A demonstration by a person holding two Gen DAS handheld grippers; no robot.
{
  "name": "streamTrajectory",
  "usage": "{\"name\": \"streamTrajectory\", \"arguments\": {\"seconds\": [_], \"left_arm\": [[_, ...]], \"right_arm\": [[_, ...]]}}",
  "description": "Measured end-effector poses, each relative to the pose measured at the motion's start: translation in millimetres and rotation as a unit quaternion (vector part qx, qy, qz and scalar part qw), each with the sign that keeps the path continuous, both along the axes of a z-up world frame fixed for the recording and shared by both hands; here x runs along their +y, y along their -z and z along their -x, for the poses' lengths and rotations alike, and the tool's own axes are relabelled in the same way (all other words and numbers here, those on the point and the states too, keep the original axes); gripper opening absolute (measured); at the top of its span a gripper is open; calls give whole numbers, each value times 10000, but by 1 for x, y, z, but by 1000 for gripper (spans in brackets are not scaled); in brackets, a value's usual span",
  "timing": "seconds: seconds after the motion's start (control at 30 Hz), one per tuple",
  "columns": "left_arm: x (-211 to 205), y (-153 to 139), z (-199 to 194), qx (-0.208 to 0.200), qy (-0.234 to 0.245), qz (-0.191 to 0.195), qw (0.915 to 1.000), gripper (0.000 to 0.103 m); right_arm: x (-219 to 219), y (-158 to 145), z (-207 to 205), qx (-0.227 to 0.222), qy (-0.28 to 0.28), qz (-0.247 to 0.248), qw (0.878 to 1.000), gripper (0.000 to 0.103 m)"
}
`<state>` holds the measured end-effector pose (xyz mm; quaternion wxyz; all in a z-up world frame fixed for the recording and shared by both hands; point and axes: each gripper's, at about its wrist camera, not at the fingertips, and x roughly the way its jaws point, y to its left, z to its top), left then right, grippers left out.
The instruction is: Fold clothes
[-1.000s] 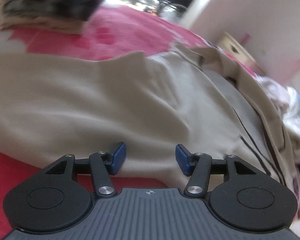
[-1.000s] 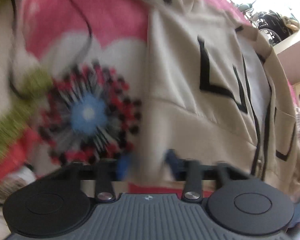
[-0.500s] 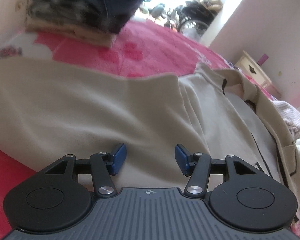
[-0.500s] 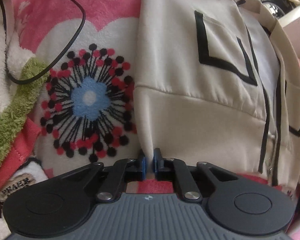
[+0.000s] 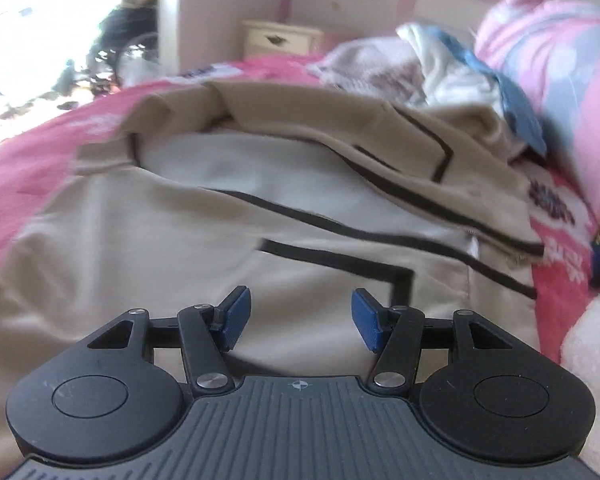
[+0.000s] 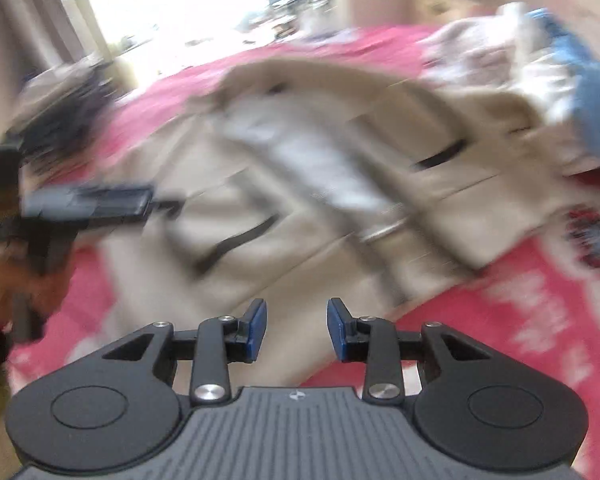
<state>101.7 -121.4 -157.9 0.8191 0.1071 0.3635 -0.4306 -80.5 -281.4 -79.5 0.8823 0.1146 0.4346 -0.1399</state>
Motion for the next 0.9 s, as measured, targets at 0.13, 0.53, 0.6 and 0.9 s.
{"name": "streamTrajectory", "arguments": {"seconds": [0.13, 0.53, 0.6, 0.9], "left_arm": [[-6, 24, 6, 127, 237, -128, 9996, 56], [8, 26, -34, 782, 14, 652, 9948, 57], [8, 28, -38, 848, 46, 744, 9936, 57], [7, 36, -47, 1088, 111, 1057, 9884, 60]], "right_arm": [[-24, 8, -29, 105, -150, 1009, 9947, 36], [17, 85, -222, -167, -2241, 3106, 9236, 36], [22, 93, -257, -179, -2435, 3319, 9112, 35], [22, 104, -383, -406, -2275, 2751, 9332, 49]]}}
